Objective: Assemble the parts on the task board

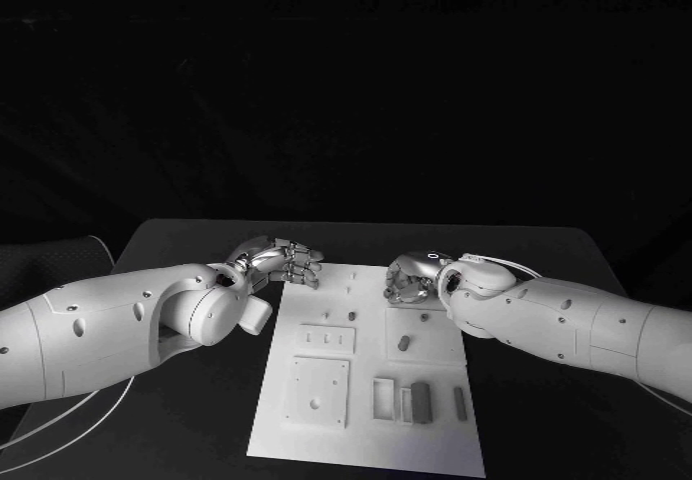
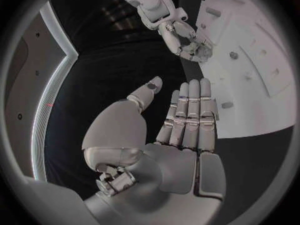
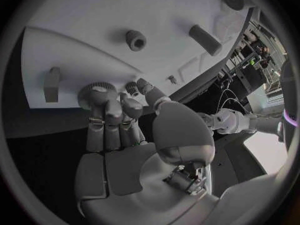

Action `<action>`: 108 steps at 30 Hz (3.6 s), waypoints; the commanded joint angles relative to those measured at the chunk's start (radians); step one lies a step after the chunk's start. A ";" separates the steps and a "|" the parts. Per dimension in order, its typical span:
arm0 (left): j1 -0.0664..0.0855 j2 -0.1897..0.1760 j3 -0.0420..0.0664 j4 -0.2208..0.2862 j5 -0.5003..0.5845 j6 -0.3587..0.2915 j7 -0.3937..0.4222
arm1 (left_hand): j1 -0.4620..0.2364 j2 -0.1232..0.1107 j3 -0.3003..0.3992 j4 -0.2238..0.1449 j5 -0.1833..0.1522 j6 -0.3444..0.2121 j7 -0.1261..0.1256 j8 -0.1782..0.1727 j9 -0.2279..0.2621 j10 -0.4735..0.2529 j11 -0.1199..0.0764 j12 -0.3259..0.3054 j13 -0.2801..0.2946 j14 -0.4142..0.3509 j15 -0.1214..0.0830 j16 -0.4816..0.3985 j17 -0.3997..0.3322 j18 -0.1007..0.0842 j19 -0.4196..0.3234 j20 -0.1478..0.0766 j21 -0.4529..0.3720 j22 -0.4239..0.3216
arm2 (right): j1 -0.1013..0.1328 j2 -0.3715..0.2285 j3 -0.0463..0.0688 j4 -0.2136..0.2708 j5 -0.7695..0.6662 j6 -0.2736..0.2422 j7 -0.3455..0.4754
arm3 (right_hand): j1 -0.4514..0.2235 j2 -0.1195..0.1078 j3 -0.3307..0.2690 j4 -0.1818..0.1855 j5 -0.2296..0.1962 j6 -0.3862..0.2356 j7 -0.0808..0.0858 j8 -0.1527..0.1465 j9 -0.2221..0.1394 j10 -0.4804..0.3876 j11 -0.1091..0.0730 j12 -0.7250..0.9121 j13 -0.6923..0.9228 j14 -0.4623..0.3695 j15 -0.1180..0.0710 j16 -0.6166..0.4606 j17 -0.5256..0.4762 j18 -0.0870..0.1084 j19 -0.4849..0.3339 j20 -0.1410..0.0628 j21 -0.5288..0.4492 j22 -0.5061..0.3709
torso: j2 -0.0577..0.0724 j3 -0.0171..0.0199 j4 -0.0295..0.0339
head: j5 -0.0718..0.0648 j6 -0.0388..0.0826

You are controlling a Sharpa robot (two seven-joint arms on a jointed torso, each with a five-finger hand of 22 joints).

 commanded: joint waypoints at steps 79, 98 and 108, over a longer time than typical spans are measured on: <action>0.008 0.001 0.001 -0.001 0.003 -0.001 0.000 | -0.001 0.001 -0.005 -0.003 -0.009 0.008 0.004 -0.007 -0.004 0.010 0.000 -0.006 0.007 0.006 0.002 -0.013 0.013 0.019 0.005 -0.004 -0.005 0.003 | -0.003 -0.001 0.000 0.030 -0.043 -0.037 -0.007 | -0.018 -0.016 0.174 0.003 -0.092 0.169 -0.055 0.061 0.046 0.008 -0.048 0.015 -0.026 -0.009 -0.049 0.044 -0.027 0.015 -0.015 -0.012 0.054 0.022 | 0.004 -0.0011 -0.0004 | 0.003 -0.010; 0.012 -0.011 0.001 -0.015 -0.019 -0.009 0.005 | -0.001 0.000 -0.005 -0.003 -0.009 0.009 0.003 -0.007 -0.005 0.010 0.000 -0.007 0.008 0.007 0.002 -0.015 0.016 0.018 0.005 -0.004 -0.006 0.004 | 0.010 0.038 0.070 0.013 -0.057 -0.072 -0.012 | -0.018 -0.020 0.175 0.002 -0.092 0.169 -0.056 0.060 0.047 0.009 -0.050 0.014 -0.026 -0.008 -0.050 0.044 -0.028 0.015 -0.014 -0.012 0.055 0.022 | 0.004 -0.0019 -0.0028 | 0.003 0.003; 0.012 -0.002 0.001 -0.021 -0.021 -0.008 0.005 | -0.001 0.004 -0.008 -0.003 -0.009 0.040 -0.007 0.007 -0.002 0.046 -0.019 0.021 0.037 0.023 -0.003 -0.021 0.038 0.019 0.017 -0.009 -0.003 0.010 | 0.009 0.120 0.083 -0.076 -0.049 -0.082 -0.003 | -0.016 -0.020 0.179 0.002 -0.084 0.156 -0.053 0.051 0.045 0.010 -0.047 0.014 -0.027 -0.009 -0.050 0.045 -0.029 0.015 -0.014 -0.014 0.056 0.021 | 0.005 -0.0031 0.0020 | -0.003 0.006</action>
